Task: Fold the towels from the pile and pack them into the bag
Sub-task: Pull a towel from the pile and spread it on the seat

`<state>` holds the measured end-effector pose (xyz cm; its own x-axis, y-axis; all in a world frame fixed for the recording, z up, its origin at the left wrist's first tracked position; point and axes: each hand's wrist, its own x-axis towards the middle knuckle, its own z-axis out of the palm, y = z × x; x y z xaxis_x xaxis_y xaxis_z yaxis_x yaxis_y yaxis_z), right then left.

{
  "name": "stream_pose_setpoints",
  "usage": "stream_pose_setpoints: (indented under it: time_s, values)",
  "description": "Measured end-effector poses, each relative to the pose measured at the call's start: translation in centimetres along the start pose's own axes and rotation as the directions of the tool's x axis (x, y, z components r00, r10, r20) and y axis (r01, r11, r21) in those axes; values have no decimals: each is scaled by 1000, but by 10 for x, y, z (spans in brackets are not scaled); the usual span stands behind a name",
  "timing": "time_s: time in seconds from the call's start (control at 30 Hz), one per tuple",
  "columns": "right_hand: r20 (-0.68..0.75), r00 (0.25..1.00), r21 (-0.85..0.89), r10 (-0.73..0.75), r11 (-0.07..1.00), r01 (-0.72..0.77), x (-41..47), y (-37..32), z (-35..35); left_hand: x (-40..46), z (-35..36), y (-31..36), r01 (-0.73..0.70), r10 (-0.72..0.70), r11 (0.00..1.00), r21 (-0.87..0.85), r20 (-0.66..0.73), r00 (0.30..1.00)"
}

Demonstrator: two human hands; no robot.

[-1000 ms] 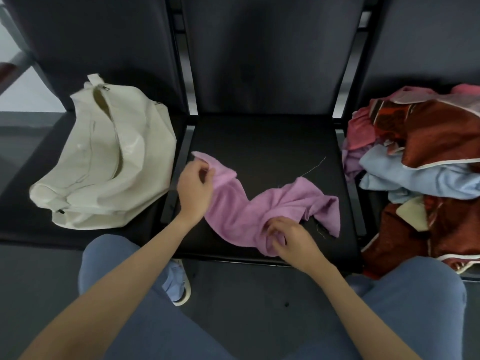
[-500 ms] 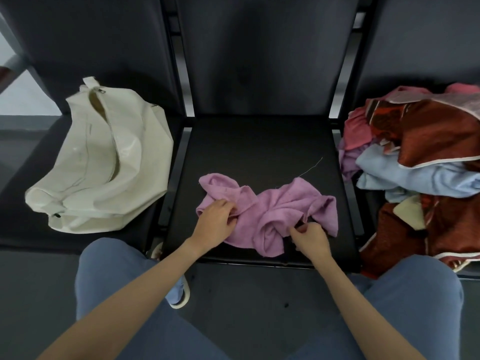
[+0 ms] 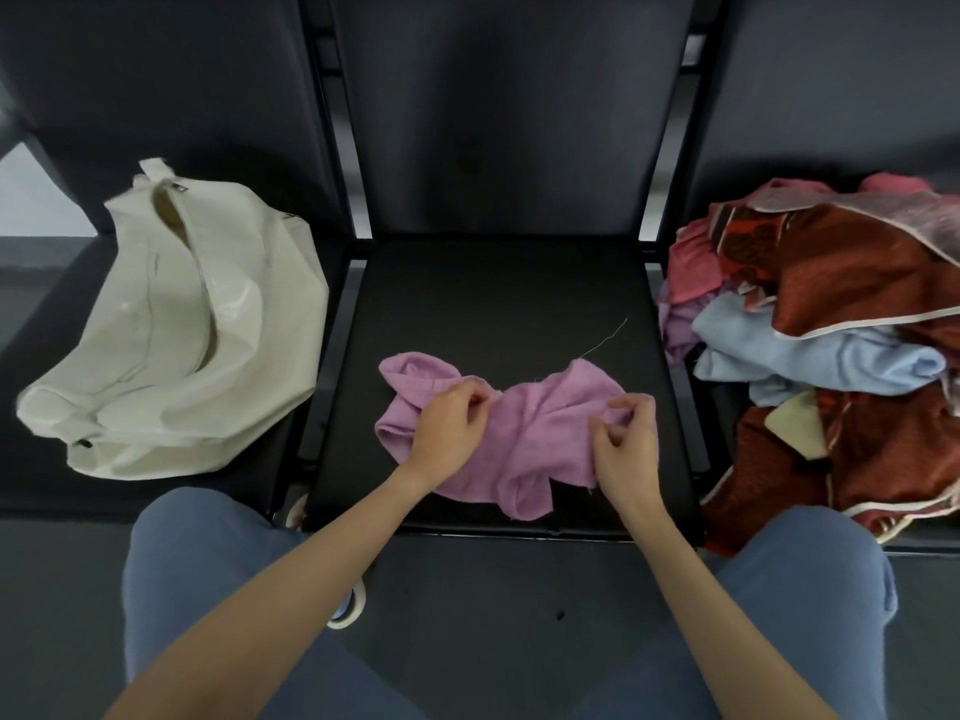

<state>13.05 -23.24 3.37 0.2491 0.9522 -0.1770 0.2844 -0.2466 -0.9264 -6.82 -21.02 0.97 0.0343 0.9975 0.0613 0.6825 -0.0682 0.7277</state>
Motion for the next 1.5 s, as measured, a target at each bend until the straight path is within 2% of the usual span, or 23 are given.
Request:
stream_pose_setpoints:
  time_s: [0.1,0.17,0.23,0.4,0.5,0.57,0.7,0.8,0.9,1.0,1.17,1.33,1.5]
  values:
    - [129,986,138,105,983,-123,2,-10,-6,-3,-4,20,45,-61,961,-273,-52,997]
    - [281,951,231,132,952,-201,3,-14,-11,-4,-5,30,23,-42,937,-347,-46,998]
    - [388,918,240,88,952,-192,4,-17,-15,-4,-3,33,26,-44,916,-400,-36,998]
    - [455,888,146,60,979,-141,7,-25,-20,-6,0,31,105,-140,864,-493,-35,990]
    - [503,863,199,49,965,-171,7,-32,-20,-9,1,32,147,-182,834,-532,-12,983]
    - [542,840,195,-5,973,-120,7,-36,-18,-11,-1,36,168,-202,802,-573,5,979]
    - [487,870,-14,-79,995,99,13,-38,-7,-14,-4,39,204,-233,738,-643,41,971]
    - [432,880,-186,-199,935,303,17,-39,3,-13,-5,40,245,-274,697,-674,65,960]
    - [416,882,-246,-223,906,345,18,-45,7,-10,-5,42,306,-348,666,-681,79,934]
    - [426,854,-327,-299,829,453,20,-49,5,-12,-7,39,303,-344,675,-672,76,936]
    - [386,856,-382,-343,786,487,28,-50,7,-14,-9,36,305,-330,671,-676,96,939]
    - [455,843,-316,-288,832,455,33,-52,15,-13,-12,40,272,-287,643,-716,103,952]
    - [519,797,-327,-310,789,520,36,-54,17,-11,-16,39,238,-246,670,-703,93,965]
